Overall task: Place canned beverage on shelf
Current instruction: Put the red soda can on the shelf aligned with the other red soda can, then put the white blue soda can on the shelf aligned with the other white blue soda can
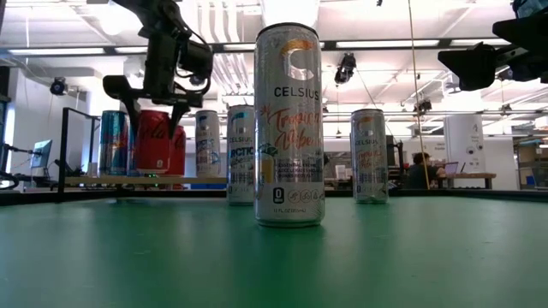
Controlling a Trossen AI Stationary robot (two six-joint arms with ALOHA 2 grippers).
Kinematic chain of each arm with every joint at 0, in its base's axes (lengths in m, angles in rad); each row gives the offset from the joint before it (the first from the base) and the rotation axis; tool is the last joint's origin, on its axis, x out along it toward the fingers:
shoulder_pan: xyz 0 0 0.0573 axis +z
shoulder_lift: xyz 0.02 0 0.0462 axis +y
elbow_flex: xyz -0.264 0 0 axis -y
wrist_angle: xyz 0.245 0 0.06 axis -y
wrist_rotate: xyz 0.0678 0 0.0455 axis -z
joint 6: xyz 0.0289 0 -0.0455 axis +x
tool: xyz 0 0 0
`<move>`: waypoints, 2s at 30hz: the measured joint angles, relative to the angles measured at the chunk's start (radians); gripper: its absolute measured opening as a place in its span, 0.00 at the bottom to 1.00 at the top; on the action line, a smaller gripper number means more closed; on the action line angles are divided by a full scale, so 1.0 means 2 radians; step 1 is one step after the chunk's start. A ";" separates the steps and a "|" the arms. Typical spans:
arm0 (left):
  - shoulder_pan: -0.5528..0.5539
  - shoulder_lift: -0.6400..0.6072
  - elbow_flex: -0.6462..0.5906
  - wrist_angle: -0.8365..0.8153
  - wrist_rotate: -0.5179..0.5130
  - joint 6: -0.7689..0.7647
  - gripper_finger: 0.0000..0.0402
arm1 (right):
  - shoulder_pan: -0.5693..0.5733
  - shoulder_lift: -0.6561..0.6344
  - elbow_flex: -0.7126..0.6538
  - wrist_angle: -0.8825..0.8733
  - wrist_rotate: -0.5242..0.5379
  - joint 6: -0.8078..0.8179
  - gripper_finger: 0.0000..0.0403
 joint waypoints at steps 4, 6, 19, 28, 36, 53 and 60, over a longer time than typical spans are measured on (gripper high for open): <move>0.001 0.000 -0.010 0.009 0.000 -0.004 0.70 | 0.000 0.000 0.000 0.000 0.000 0.000 0.98; 0.003 0.000 -0.017 0.015 0.000 -0.004 0.70 | 0.000 0.000 0.000 0.000 0.000 0.000 0.98; 0.012 -0.003 -0.025 0.033 0.005 0.009 0.84 | 0.000 0.000 0.000 0.000 0.000 0.000 0.98; 0.010 -0.003 0.005 0.006 0.008 0.002 0.95 | 0.000 0.000 0.000 0.000 0.000 0.000 0.98; -0.036 -0.004 0.061 -0.082 0.007 -0.046 0.95 | 0.000 0.000 0.000 0.000 0.000 0.000 0.98; -0.355 0.025 0.157 -0.100 -0.080 -0.262 0.95 | 0.000 0.000 0.000 0.000 0.000 0.000 0.98; -0.374 0.100 0.233 -0.106 -0.068 -0.210 0.95 | 0.000 0.000 0.000 0.000 0.000 0.000 0.98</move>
